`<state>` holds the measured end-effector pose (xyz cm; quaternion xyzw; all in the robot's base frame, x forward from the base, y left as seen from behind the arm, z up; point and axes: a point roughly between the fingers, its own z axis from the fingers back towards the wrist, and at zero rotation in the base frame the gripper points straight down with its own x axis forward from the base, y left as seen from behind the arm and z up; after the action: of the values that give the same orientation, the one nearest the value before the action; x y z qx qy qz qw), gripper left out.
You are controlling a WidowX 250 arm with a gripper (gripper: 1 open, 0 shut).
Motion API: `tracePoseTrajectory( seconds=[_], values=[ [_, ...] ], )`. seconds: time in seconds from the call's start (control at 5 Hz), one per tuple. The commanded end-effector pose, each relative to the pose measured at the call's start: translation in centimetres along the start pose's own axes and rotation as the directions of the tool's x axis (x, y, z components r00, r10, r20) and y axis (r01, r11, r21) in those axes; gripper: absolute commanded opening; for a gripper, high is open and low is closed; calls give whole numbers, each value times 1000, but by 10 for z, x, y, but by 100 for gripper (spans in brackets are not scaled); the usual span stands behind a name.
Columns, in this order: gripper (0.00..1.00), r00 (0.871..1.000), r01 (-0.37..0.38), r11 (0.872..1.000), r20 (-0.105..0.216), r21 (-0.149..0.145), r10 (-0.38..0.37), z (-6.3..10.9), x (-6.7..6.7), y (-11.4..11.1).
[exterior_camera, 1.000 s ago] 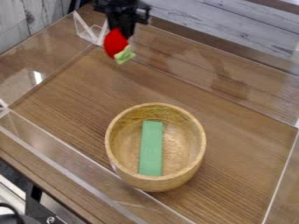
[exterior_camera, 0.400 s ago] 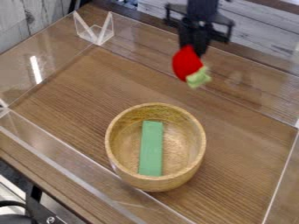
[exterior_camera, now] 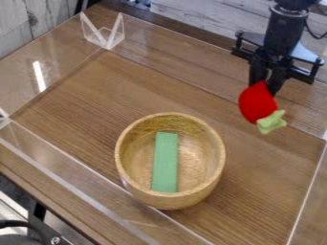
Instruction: Move the red object to the right side of the table
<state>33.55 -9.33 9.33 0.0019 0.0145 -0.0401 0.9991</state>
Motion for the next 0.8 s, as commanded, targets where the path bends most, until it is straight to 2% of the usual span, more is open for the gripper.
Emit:
tracePoseTrajectory(
  seconds=[0.0,0.4,0.6],
  values=[
    [0,997,-5,1000,82,-24,7,38,-10,-9],
    [0,999,11,999,45,-33,-9,26,-3,-5],
    [0,992,-125,991,26,-40,126,13,-3,-4]
  ],
)
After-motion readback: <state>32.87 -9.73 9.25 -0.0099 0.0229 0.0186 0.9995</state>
